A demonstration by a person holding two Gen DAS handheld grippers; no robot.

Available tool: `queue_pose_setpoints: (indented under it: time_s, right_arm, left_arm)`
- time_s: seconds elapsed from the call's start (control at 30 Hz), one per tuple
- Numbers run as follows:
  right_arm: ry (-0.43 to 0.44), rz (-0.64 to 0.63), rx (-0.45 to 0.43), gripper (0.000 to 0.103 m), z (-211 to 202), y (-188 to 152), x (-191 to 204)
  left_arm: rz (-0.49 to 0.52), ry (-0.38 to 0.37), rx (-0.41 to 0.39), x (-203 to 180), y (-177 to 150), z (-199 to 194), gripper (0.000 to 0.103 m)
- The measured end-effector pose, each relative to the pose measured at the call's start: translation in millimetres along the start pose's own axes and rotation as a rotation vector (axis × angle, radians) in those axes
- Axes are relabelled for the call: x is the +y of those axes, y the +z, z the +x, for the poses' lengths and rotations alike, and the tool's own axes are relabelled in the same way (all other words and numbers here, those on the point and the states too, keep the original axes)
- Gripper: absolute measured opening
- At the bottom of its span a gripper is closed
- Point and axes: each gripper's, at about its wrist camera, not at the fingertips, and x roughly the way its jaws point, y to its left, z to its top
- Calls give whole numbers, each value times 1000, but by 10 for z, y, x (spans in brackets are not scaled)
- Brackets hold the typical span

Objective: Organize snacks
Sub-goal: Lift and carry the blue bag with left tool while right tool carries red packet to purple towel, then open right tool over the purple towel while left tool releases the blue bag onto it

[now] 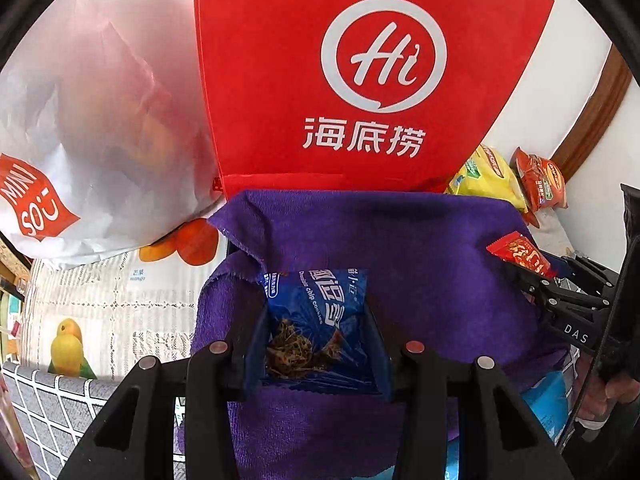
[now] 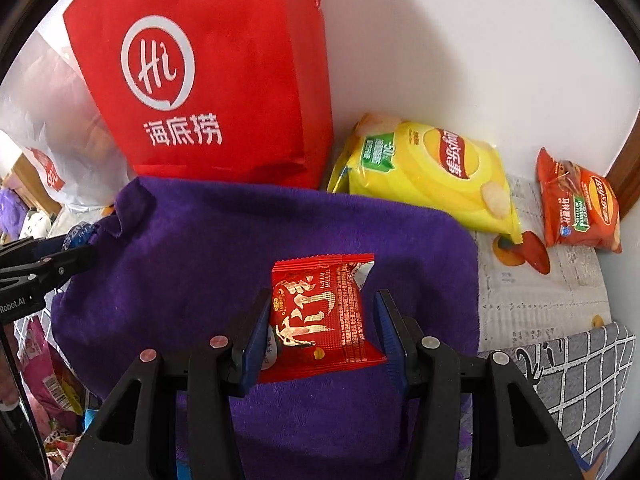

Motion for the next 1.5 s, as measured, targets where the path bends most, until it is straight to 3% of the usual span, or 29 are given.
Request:
queue_pose_setpoints:
  time_s: [0.8, 1.0, 1.13, 1.5]
  right_arm:
    - [-13, -16, 70, 50, 178, -39, 54]
    - [-12, -28, 65, 51, 162, -33, 65]
    - [-5, -27, 58, 59, 134, -15, 72]
    - [0, -22, 23, 60, -15, 26, 108]
  left_arm:
    - [-3, -2, 65, -43, 10, 254, 43]
    - [0, 0, 67, -42, 4, 263, 43]
    - [-1, 0, 67, -38, 5, 259, 44]
    - [-6, -16, 76, -19, 10, 233, 48]
